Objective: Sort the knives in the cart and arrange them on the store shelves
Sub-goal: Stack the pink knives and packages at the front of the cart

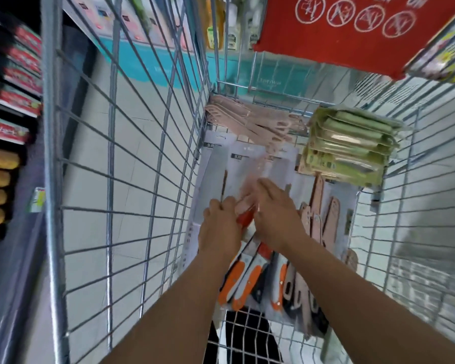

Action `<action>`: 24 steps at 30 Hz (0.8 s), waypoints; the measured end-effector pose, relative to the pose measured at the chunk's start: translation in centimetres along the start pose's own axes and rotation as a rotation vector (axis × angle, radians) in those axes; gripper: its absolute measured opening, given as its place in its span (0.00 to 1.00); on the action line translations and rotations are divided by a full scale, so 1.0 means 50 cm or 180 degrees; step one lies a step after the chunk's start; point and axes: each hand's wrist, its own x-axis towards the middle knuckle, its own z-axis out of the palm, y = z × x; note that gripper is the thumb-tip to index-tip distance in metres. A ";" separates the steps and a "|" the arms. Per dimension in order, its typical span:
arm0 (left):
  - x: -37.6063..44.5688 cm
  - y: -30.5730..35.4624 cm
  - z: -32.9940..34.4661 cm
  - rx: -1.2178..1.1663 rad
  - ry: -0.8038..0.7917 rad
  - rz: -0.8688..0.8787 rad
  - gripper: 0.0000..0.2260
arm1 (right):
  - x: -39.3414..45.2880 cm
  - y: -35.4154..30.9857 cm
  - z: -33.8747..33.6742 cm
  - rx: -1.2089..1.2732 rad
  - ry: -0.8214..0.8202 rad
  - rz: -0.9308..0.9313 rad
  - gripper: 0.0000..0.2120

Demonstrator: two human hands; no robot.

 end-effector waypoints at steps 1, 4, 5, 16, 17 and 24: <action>-0.001 -0.001 0.001 -0.0053 0.0043 -0.0041 0.17 | -0.012 0.004 0.017 -0.0099 -0.0088 -0.0013 0.34; 0.005 -0.010 0.016 -0.0235 0.0118 -0.0147 0.10 | -0.038 0.015 0.055 -0.0203 0.0039 -0.0031 0.35; 0.008 -0.012 0.020 -0.0275 0.0116 -0.0168 0.09 | -0.045 0.015 0.062 -0.0228 0.0083 0.0021 0.35; 0.011 -0.006 0.022 -0.0198 -0.0126 -0.0217 0.08 | -0.120 -0.025 0.080 0.0222 0.0776 0.0873 0.32; 0.012 -0.008 0.024 -0.0250 -0.0115 -0.0206 0.10 | -0.127 -0.023 0.077 0.0235 0.0957 0.1079 0.29; 0.029 -0.008 0.024 -0.0509 0.0307 -0.0227 0.13 | -0.186 0.008 0.062 0.0351 0.0715 0.2605 0.26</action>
